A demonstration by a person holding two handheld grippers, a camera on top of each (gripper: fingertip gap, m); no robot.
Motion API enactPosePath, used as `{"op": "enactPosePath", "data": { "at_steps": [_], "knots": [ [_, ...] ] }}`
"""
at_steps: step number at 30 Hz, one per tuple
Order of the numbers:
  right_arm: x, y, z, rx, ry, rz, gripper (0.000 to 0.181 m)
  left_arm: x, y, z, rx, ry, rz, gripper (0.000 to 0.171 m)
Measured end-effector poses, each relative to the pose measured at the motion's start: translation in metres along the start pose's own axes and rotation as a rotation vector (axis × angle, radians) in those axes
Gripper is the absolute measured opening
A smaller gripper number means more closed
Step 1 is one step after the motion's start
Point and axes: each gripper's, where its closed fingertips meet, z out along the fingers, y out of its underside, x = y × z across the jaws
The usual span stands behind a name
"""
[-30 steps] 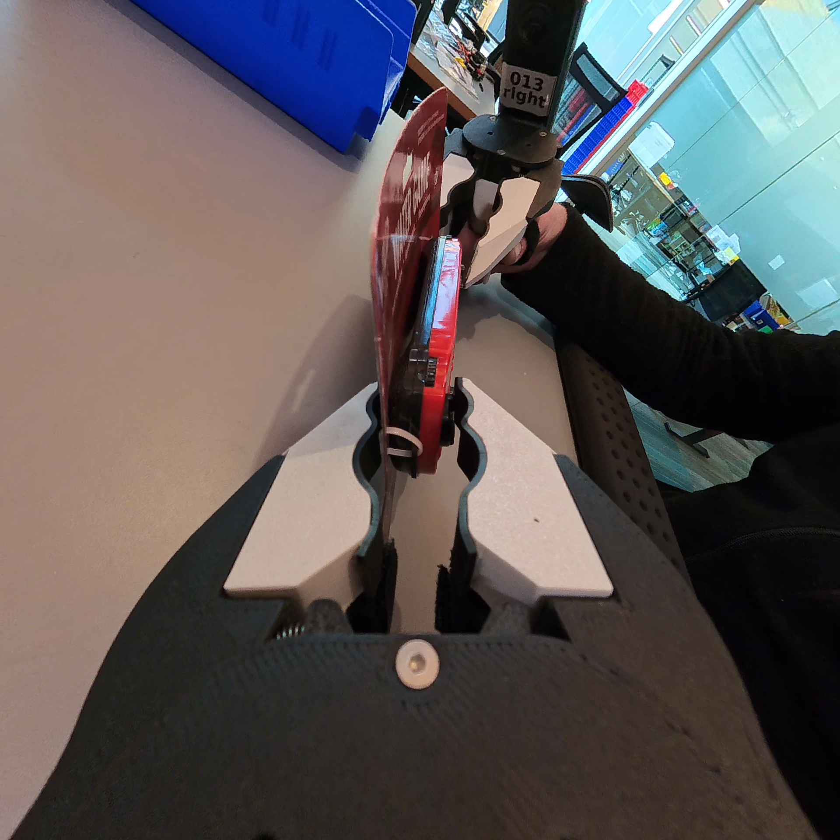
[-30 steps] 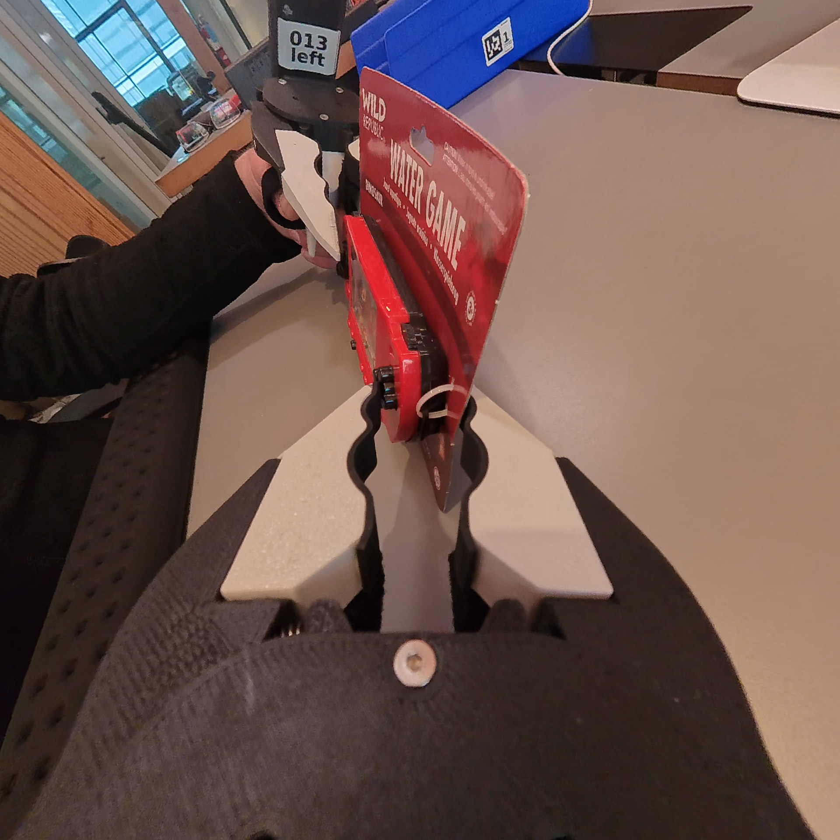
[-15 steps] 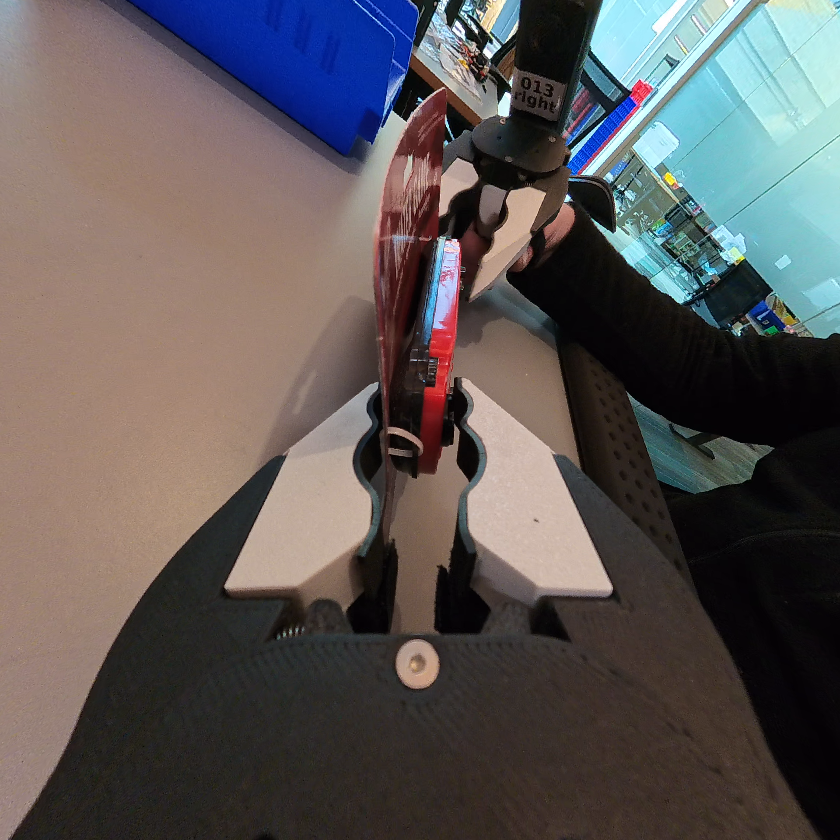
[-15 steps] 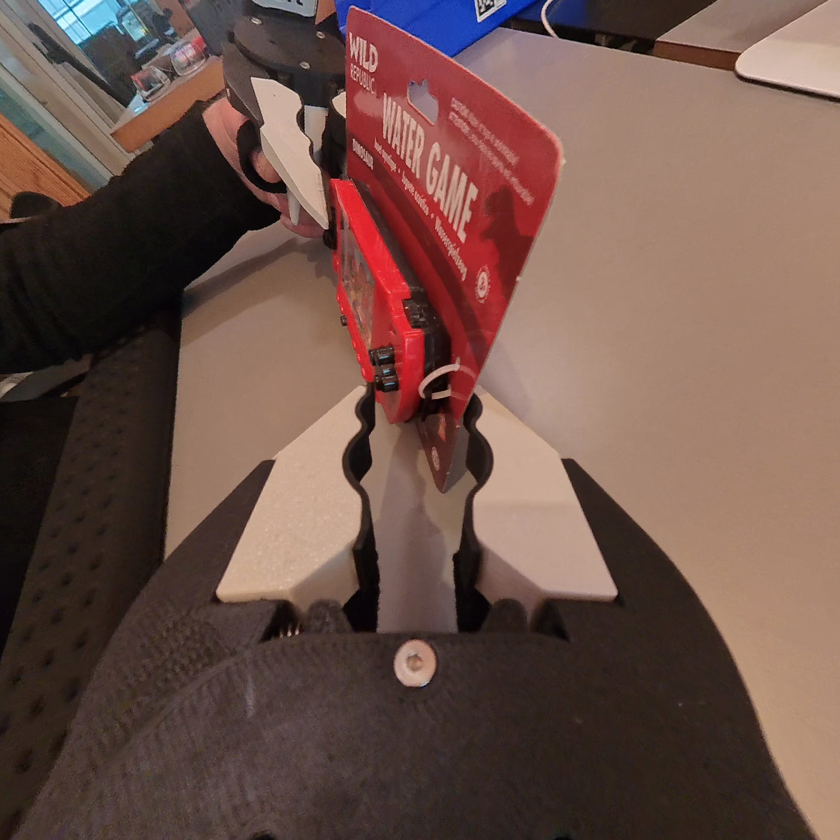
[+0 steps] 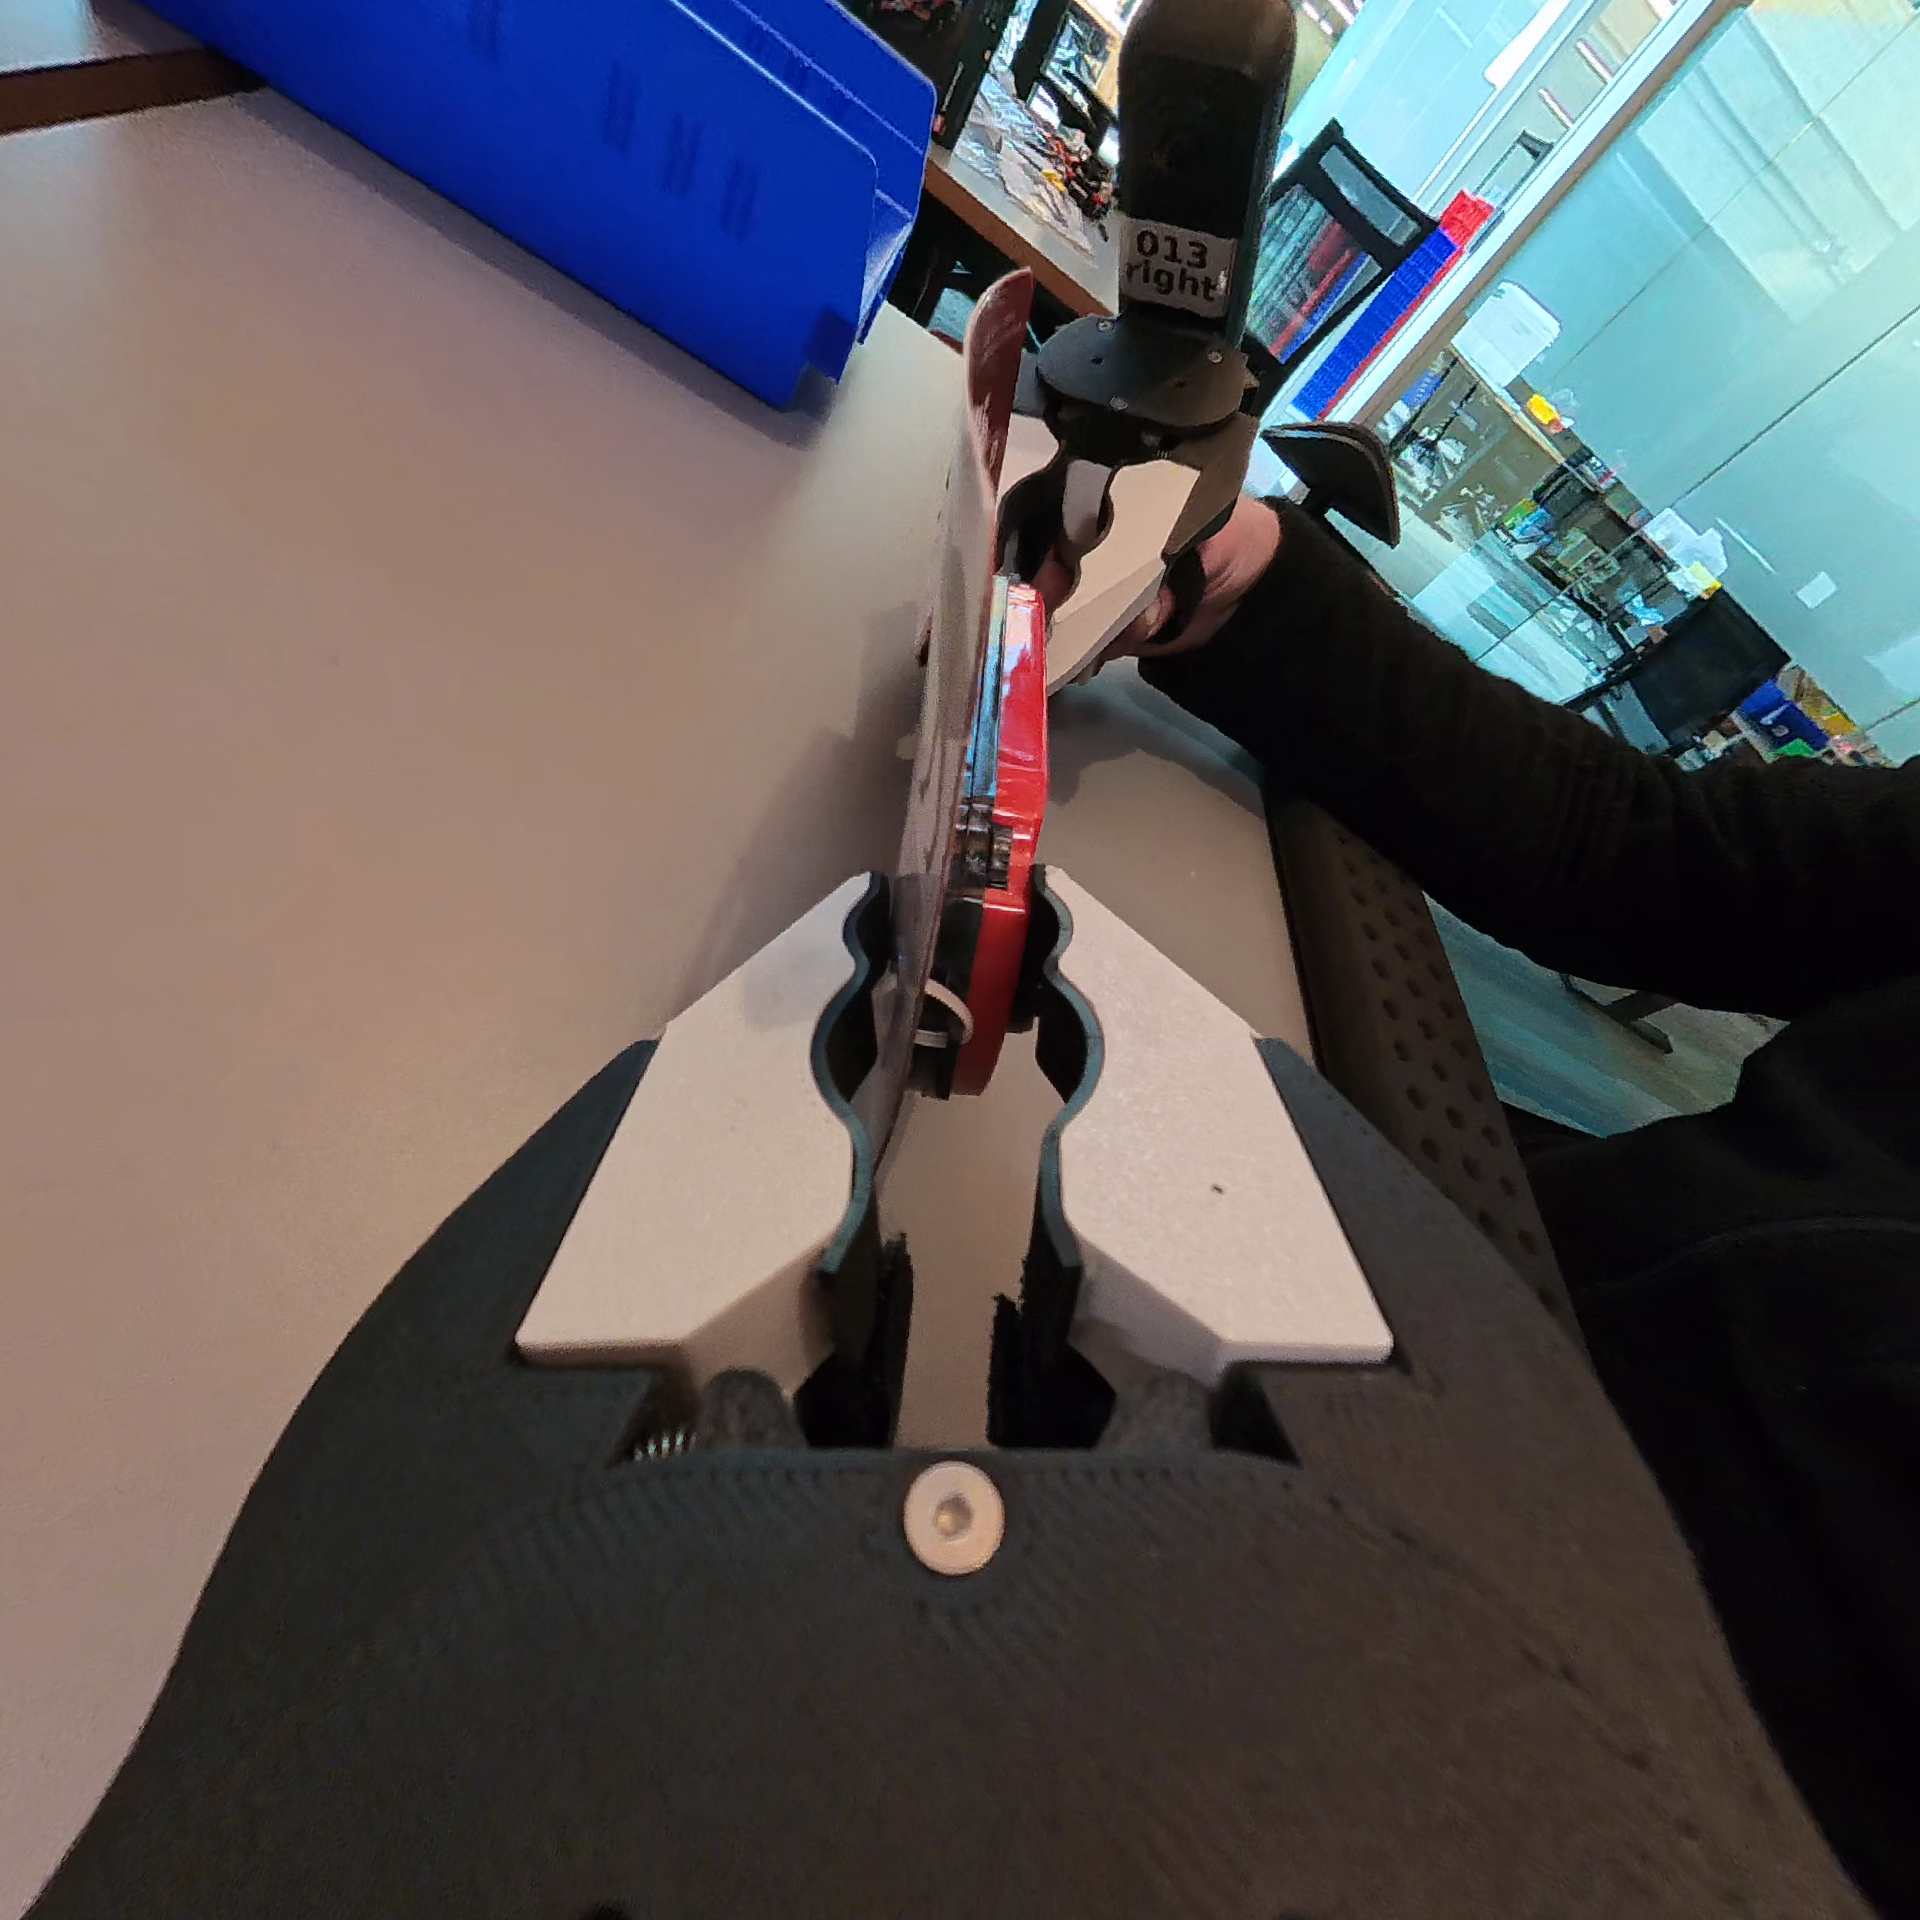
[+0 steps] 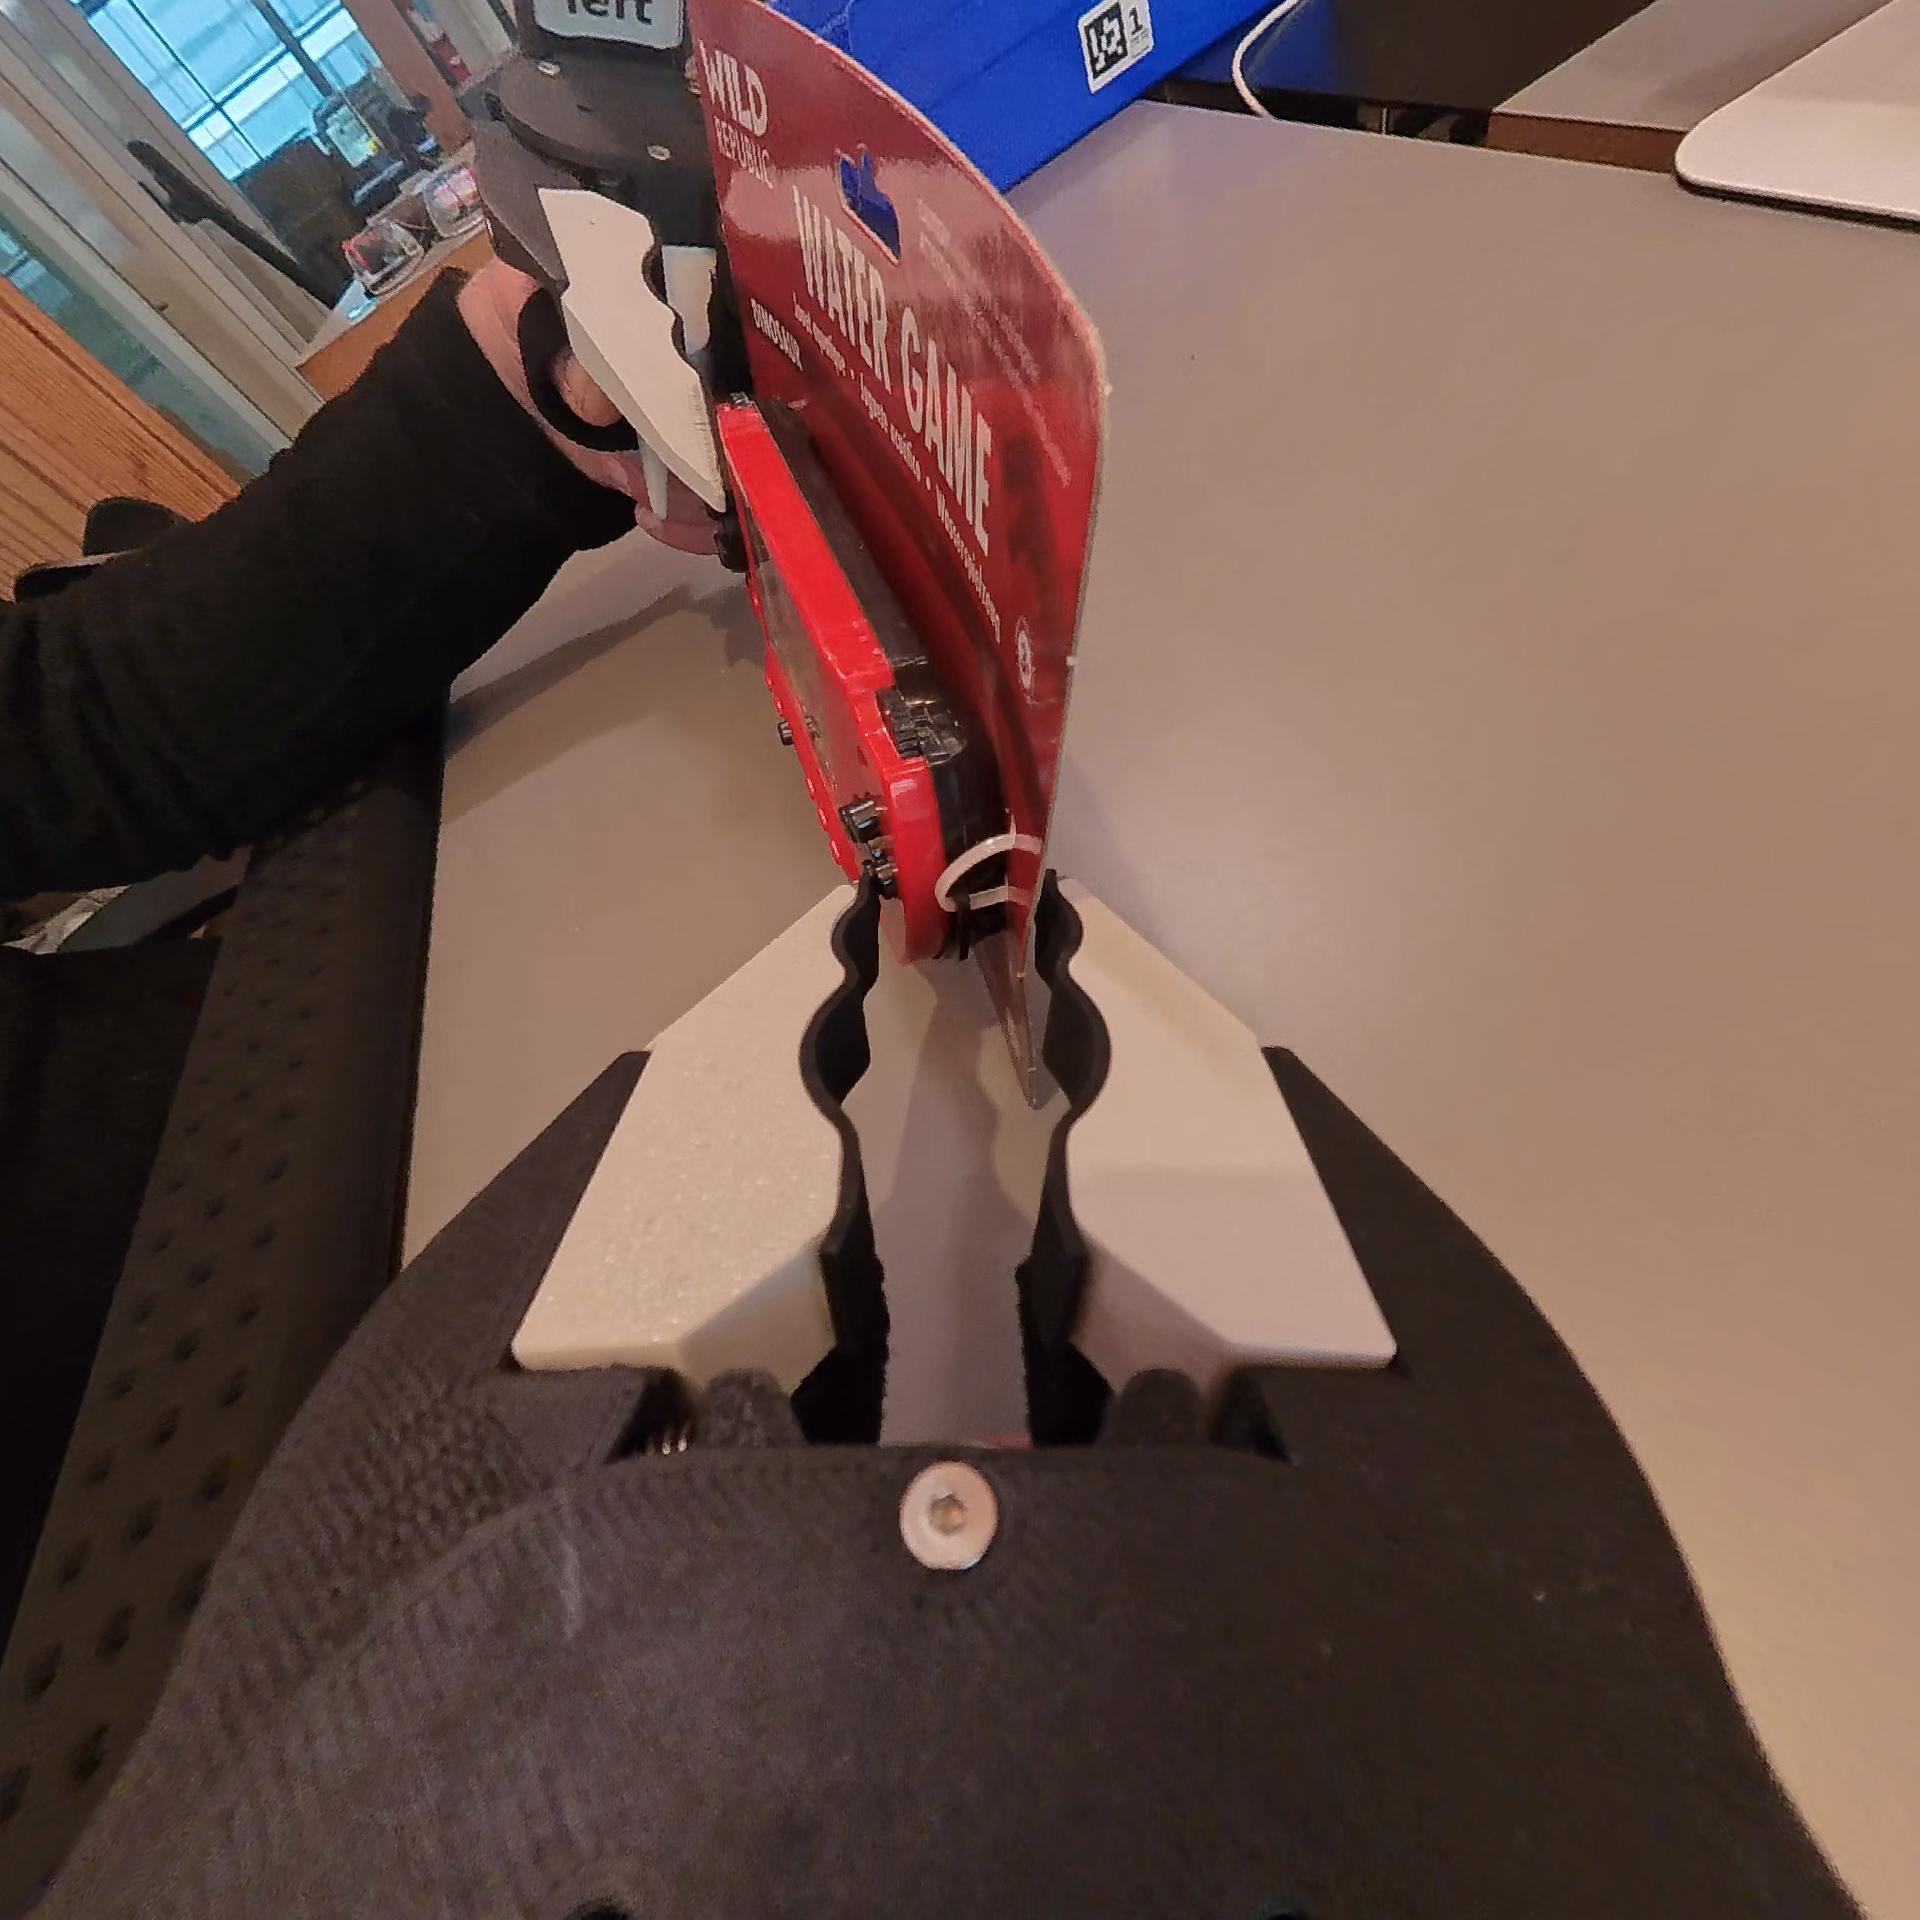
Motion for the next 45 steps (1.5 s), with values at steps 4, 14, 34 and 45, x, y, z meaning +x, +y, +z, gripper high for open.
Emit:
{"op": "enactPosePath", "data": {
  "at_steps": [4, 14, 34, 45],
  "knots": [
    [-0.0015, 0.0001, 0.0006, 0.01, -0.016, 0.017, 0.032, 0.0009, -0.0014, -0.0005, 0.006, 0.0, -0.005, 0.024],
    [-0.002, -0.0009, -0.0004, 0.011, -0.004, -0.002, 0.036, 0.0033, -0.0013, 0.0025, -0.005, -0.007, 0.007, 0.023],
    [-0.0042, -0.0047, -0.0051, 0.019, -0.009, -0.02, 0.028, 0.0051, -0.003, 0.0036, 0.001, -0.005, 0.011, 0.024],
    [0.0004, 0.0021, -0.0039, -0.007, 0.015, 0.001, 0.046, -0.0016, -0.0013, 0.0027, 0.017, 0.003, -0.038, 0.023]
  ]
}}
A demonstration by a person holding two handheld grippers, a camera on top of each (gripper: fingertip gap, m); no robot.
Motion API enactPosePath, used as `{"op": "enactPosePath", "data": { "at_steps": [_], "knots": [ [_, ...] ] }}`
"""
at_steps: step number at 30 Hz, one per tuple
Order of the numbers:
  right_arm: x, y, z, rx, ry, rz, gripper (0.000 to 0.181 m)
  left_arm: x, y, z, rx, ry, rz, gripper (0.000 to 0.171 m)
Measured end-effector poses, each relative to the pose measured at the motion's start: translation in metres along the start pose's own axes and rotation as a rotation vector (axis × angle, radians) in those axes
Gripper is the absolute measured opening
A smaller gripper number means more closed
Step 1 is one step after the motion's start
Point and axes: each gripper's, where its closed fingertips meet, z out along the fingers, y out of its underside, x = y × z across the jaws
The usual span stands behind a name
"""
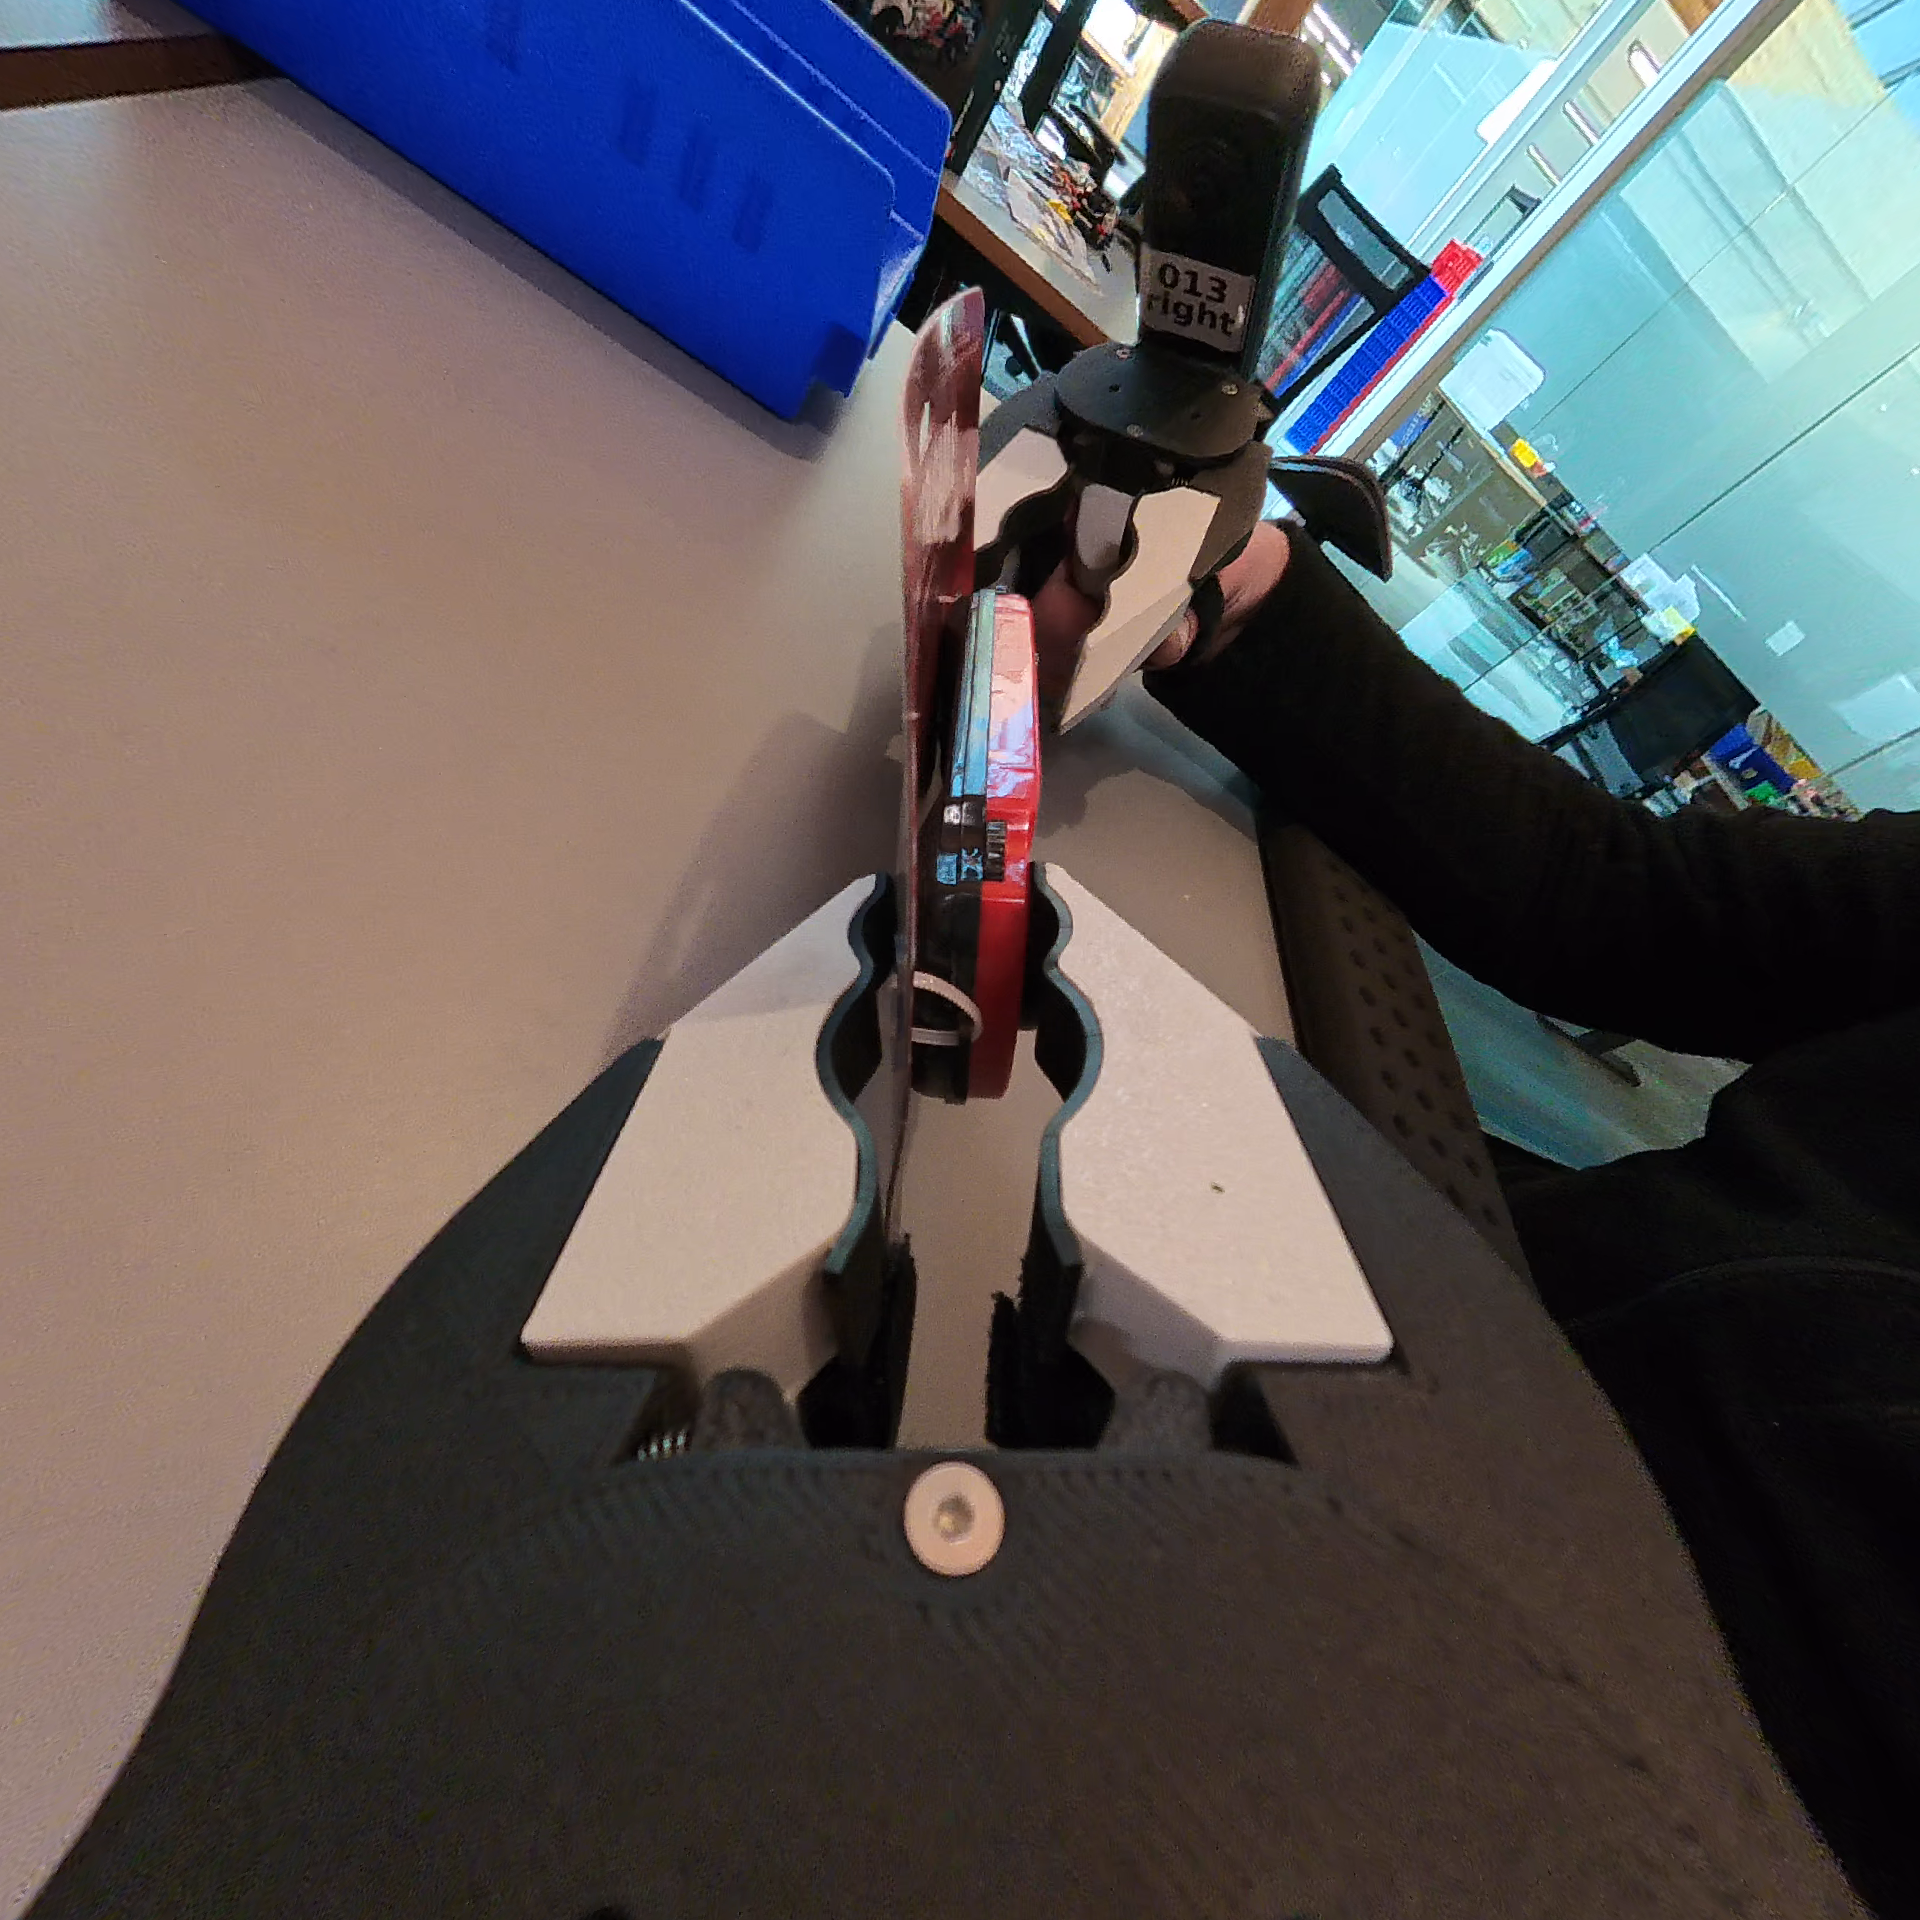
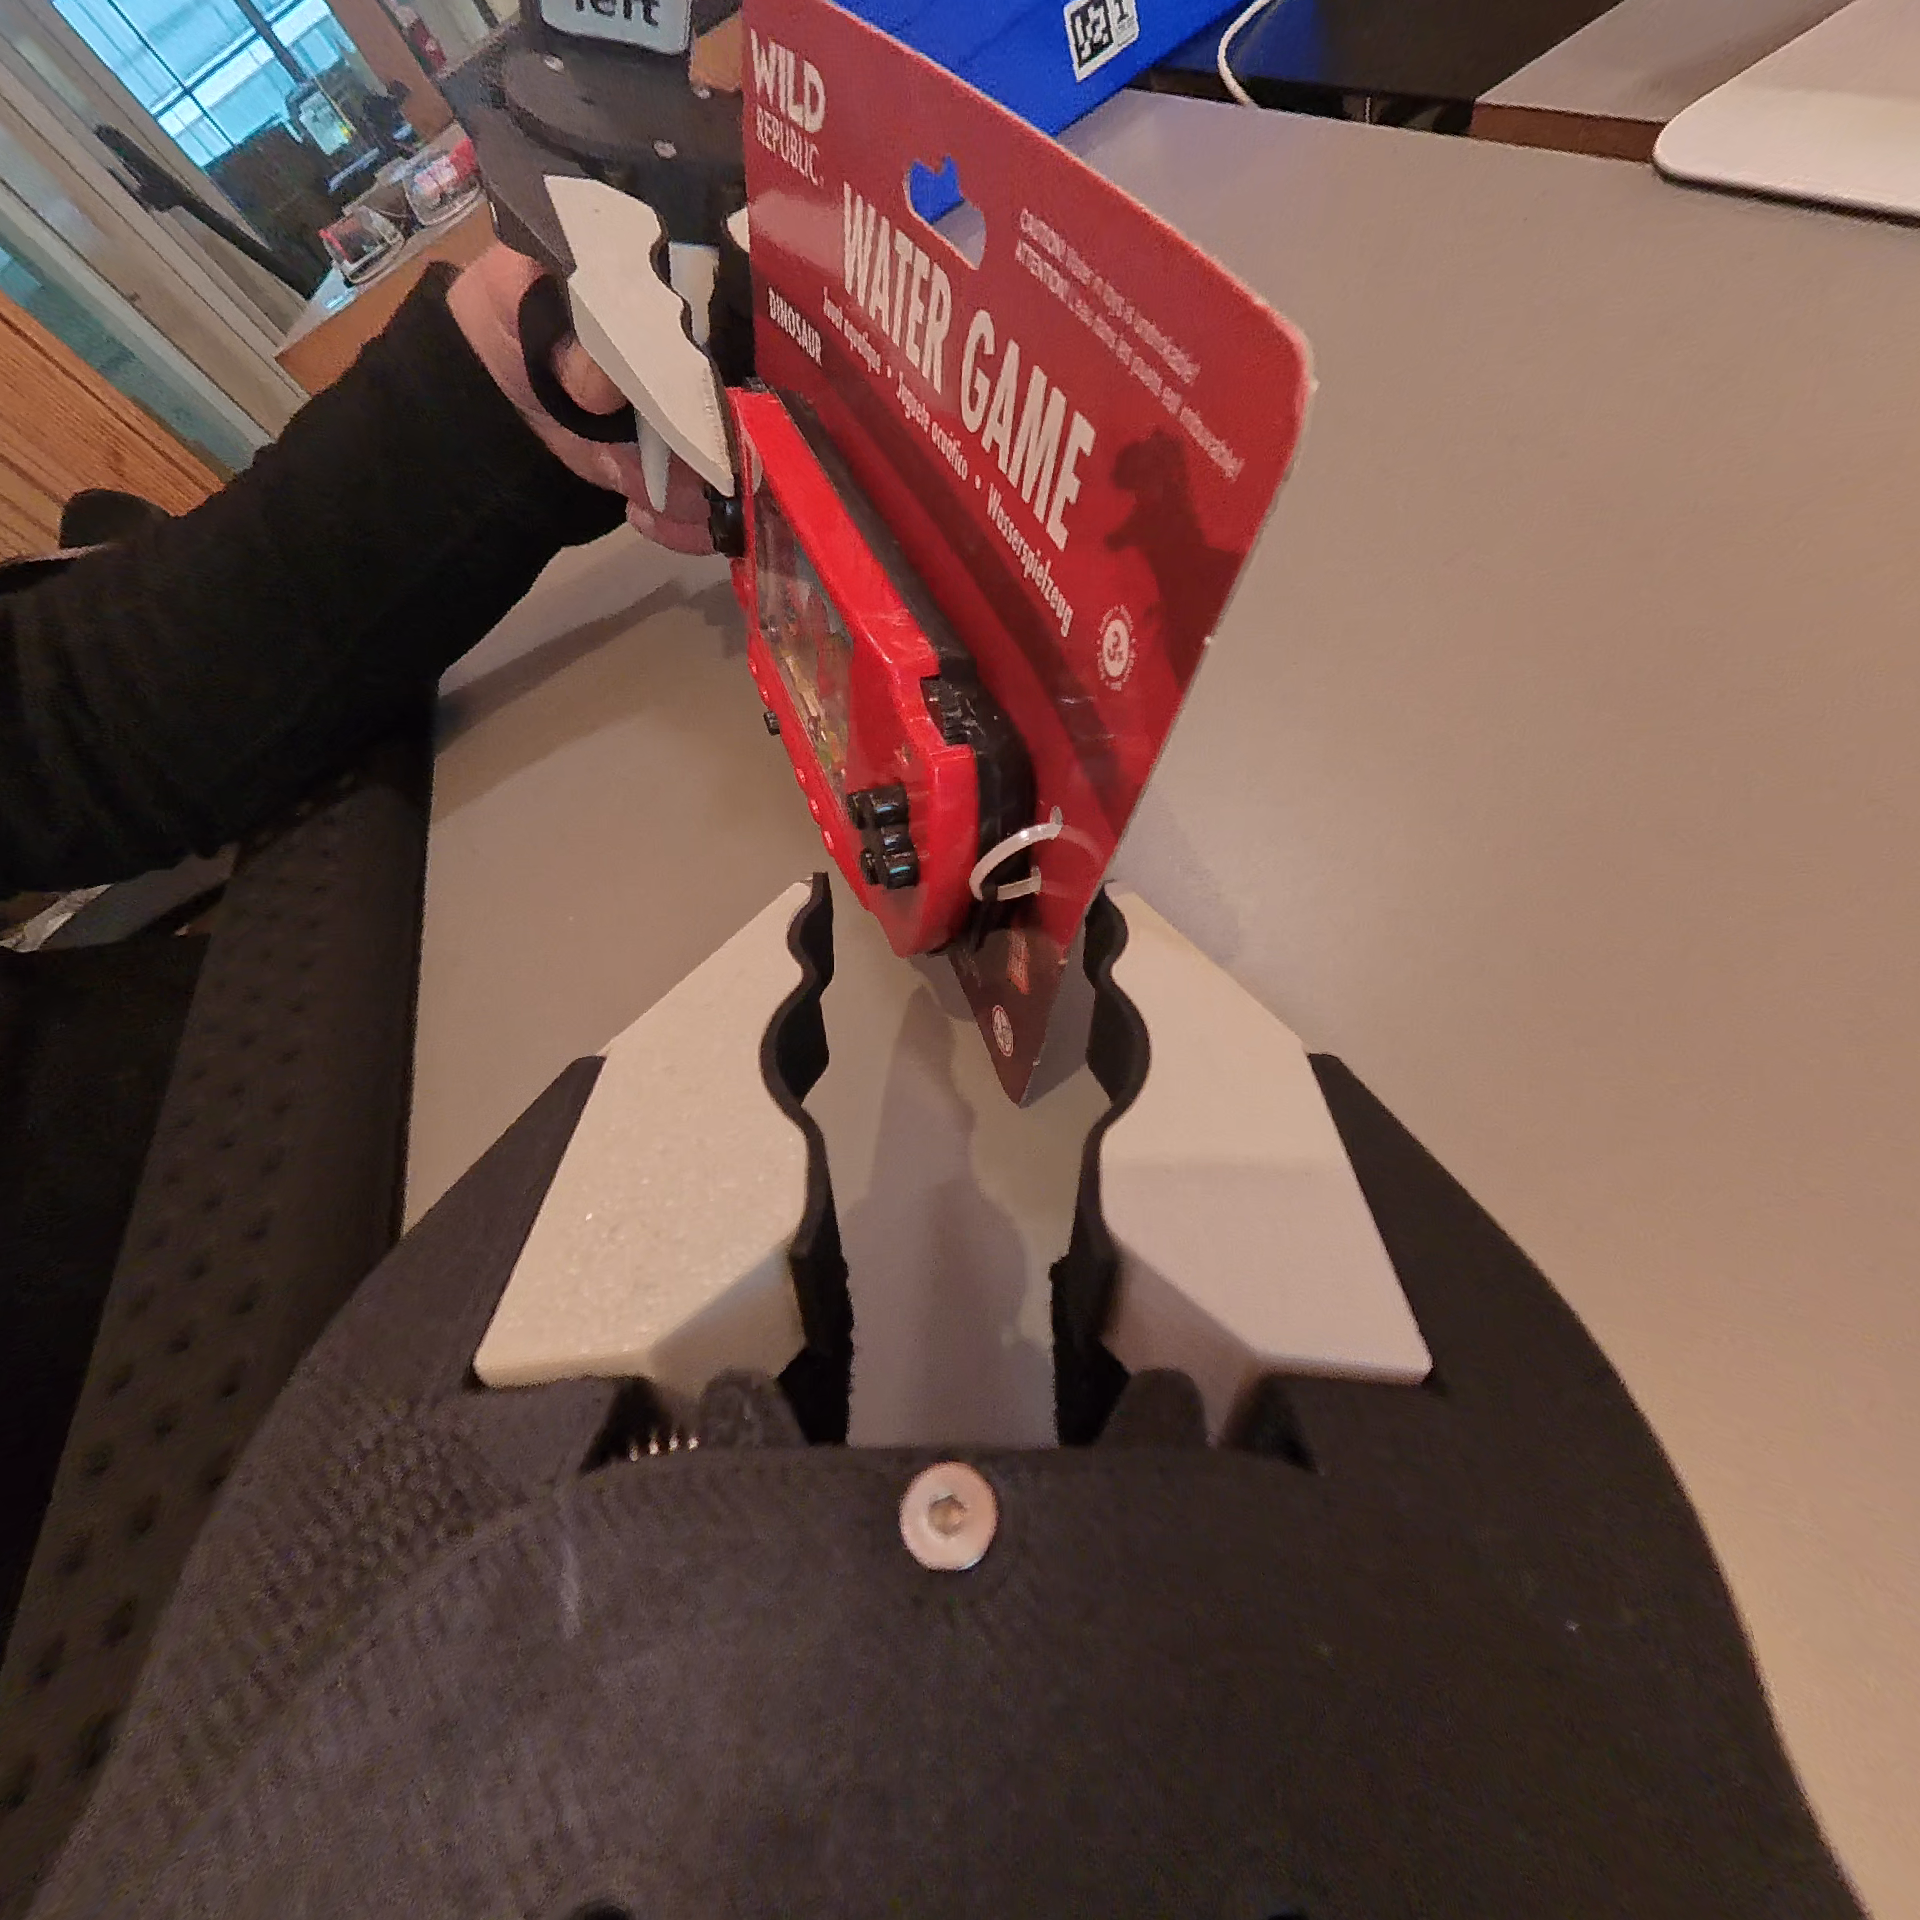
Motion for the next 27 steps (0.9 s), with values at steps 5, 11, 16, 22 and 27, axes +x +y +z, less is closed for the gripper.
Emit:
{"op": "enactPosePath", "data": {
  "at_steps": [5, 11, 16, 22, 27],
  "knots": [
    [0.01, -0.013, -0.003, 0.087, 0.021, 0.061, 0.041, -0.008, 0.001, 0.0, 0.021, 0.016, -0.096, 0.023],
    [0.019, -0.02, -0.001, 0.115, 0.049, 0.1, 0.044, -0.015, 0.002, 0.002, 0.032, 0.023, -0.142, 0.023],
    [0.023, -0.021, 0.004, 0.104, 0.055, 0.106, 0.041, -0.017, 0.002, 0.003, 0.035, 0.024, -0.145, 0.023],
    [0.025, -0.023, 0.004, 0.106, 0.045, 0.12, 0.028, -0.021, 0.001, 0.004, 0.034, 0.018, -0.142, 0.023],
    [0.026, -0.023, 0.005, 0.108, 0.045, 0.125, 0.03, -0.023, 0.001, 0.004, 0.037, 0.014, -0.149, 0.024]
  ]
}}
